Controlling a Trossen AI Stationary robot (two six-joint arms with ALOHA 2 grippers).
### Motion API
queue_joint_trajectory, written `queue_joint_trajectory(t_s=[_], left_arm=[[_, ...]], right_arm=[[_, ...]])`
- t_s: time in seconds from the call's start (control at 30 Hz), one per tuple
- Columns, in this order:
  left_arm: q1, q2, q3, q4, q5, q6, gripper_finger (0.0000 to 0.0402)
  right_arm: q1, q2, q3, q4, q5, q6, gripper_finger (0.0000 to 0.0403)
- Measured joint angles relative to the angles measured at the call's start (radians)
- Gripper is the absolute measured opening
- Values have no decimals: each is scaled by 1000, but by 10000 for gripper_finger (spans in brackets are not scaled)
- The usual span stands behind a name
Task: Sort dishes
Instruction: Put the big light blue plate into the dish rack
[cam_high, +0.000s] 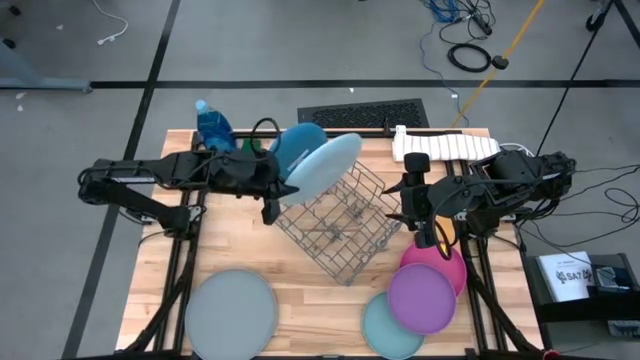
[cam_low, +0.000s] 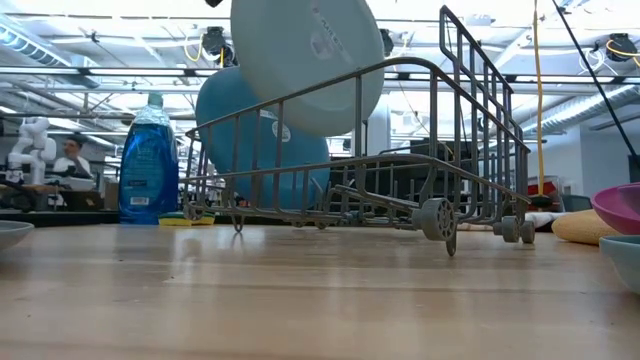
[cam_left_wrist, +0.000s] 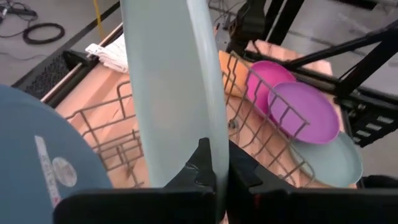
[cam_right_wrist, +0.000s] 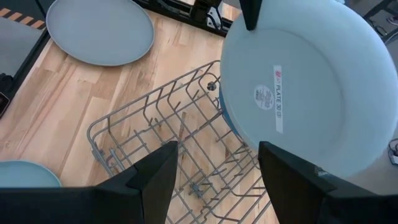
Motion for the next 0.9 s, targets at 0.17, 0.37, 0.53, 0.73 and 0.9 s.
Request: queue_joint_trajectory(t_s=[0.17,0.37,0.53,0.73,0.9], left_arm=[[33,-19,-40,31,32,18,2],[72,-19,-54,58,97,20,2],[123,-18,-55,56,146,27,2],[169,-15,-55,46,188,15,2],[195,-9,-109,42,186,-36,2]], right_arm=[[0,0,0,0,0,8,217],[0,0,0,0,0,15,217],[0,0,0,0,0,15,217],[0,0,0,-2,0,15,217],[0,0,0,-4,0,14,217]])
